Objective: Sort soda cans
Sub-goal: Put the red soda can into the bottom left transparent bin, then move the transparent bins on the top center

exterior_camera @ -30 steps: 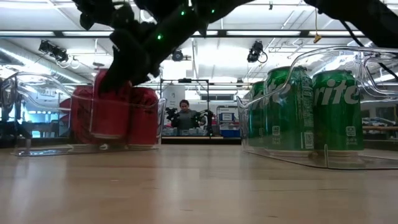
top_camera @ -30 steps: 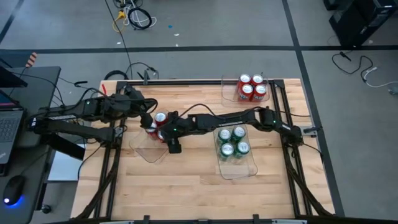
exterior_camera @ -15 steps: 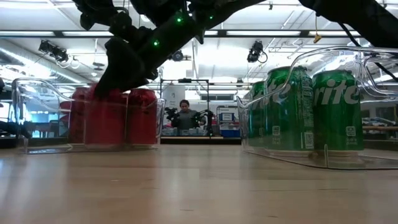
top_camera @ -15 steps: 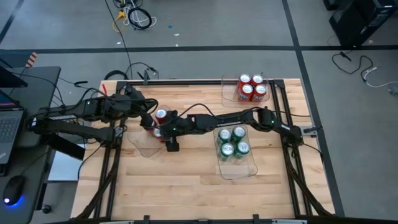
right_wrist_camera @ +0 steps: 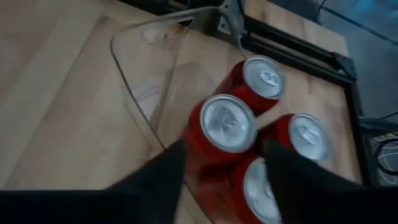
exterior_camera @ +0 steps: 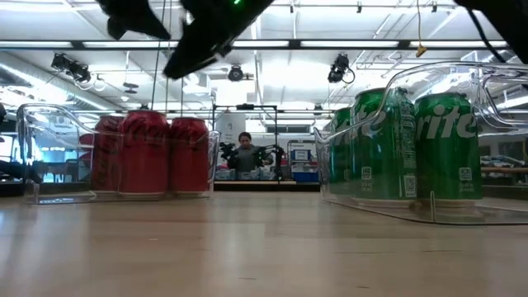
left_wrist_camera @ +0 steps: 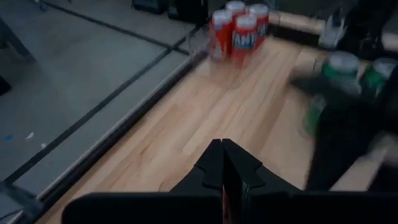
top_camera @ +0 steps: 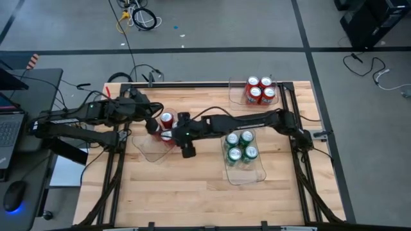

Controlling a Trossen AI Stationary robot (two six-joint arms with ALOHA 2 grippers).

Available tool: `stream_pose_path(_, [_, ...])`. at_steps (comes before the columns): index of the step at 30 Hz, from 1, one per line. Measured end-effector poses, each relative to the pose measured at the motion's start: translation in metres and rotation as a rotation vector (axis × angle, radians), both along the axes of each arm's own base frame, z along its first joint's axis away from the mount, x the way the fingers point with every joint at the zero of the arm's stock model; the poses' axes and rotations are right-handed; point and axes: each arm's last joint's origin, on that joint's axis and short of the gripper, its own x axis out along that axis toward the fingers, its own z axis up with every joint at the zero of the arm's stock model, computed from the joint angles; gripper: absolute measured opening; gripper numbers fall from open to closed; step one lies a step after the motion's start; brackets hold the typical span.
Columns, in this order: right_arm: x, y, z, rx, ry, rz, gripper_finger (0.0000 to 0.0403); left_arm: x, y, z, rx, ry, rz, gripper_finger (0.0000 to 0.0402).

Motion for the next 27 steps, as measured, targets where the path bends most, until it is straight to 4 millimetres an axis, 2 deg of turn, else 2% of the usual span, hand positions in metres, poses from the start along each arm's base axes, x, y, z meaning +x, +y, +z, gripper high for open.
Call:
stream_pose_path(3, [-0.012,0.002,0.014,0.022,0.035,0.03,0.0117,0.0,0.0,0.0,0.004,-0.001,-0.013,0.0])
stream_pose_path(4, [-0.014,0.003,0.012,0.042,0.043,0.044,0.0081,0.0,0.0,0.0,0.005,0.007,-0.02,0.0])
stream_pose_path(6, [-0.016,0.004,-0.006,0.078,0.099,0.063,0.0022,0.0,-0.001,0.0,0.004,0.007,-0.031,0.0])
stream_pose_path(10, [-0.021,0.001,-0.061,0.108,0.178,0.031,0.0019,0.001,-0.001,0.0,-0.004,0.005,-0.043,0.0])
stream_pose_path(16, [-0.025,-0.014,-0.107,0.124,0.059,-0.073,0.0004,0.001,-0.001,0.0,-0.005,0.003,-0.048,0.0])
stream_pose_path(21, [-0.026,-0.035,-0.117,0.113,-0.032,-0.153,0.0001,0.001,-0.001,0.0,-0.001,0.005,-0.051,0.0])
stream_pose_path(27, [-0.025,-0.065,-0.114,0.121,-0.135,-0.288,0.0,0.003,-0.002,-0.001,0.051,0.045,-0.102,0.0])
